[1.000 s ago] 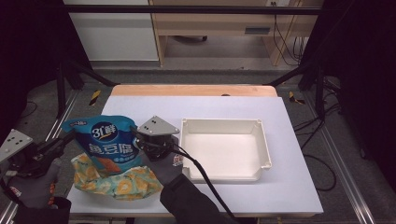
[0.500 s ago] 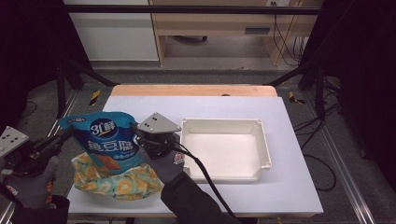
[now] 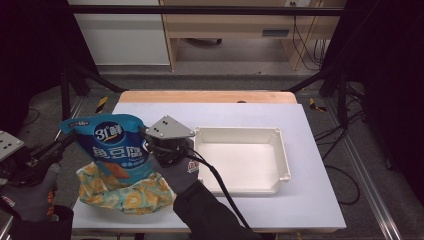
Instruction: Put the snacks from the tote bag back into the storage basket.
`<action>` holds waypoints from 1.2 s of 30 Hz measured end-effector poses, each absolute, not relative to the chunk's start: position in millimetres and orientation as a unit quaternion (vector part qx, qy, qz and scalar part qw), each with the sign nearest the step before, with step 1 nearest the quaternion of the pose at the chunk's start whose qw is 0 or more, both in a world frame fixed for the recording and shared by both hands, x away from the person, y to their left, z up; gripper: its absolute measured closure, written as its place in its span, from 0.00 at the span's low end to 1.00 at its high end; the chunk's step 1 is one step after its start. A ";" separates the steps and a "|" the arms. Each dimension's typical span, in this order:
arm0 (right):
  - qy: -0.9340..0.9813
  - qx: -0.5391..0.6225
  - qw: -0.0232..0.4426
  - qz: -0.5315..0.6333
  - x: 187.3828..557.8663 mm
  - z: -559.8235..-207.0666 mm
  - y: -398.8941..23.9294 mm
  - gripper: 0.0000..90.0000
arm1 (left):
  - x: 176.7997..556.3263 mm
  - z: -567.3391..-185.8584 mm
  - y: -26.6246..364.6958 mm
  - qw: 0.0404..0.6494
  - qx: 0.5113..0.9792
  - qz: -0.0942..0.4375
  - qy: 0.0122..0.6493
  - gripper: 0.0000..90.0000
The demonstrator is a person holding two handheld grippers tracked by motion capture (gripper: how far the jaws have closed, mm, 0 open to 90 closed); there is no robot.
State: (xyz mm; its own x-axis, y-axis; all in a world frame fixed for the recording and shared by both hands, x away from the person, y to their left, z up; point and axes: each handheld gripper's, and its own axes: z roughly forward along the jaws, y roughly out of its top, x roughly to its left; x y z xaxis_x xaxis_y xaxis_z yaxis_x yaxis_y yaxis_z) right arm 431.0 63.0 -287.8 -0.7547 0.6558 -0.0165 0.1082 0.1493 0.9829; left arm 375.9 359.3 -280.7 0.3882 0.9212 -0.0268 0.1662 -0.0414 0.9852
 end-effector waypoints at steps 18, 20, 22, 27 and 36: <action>0.721 0.256 0.241 0.597 427.8 -264.8 47.8 1.00 | 373.3 -260.5 346.8 0.555 0.631 0.351 0.414 1.00; 0.722 0.255 0.242 0.596 427.1 -262.5 45.8 1.00 | 373.3 -259.4 345.3 0.556 0.630 0.351 0.413 1.00; 0.722 0.254 0.243 0.596 426.5 -260.9 44.4 1.00 | 373.0 -257.8 343.4 0.556 0.631 0.351 0.412 1.00; 0.722 0.254 0.246 0.596 424.8 -256.9 39.2 1.00 | 372.5 -254.0 339.1 0.559 0.631 0.350 0.408 1.00; 0.719 0.254 0.254 0.595 421.7 -249.5 28.6 1.00 | 373.9 -246.8 329.3 0.561 0.635 0.349 0.400 1.00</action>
State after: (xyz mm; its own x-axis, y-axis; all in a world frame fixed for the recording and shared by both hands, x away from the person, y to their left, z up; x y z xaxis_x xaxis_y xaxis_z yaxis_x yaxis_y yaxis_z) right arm 421.7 28.6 -249.5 -0.7424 0.6670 -0.0628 0.0634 0.1632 0.9845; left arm 373.9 329.3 -246.8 0.4363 0.8998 -0.0047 0.1157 -0.0510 0.9920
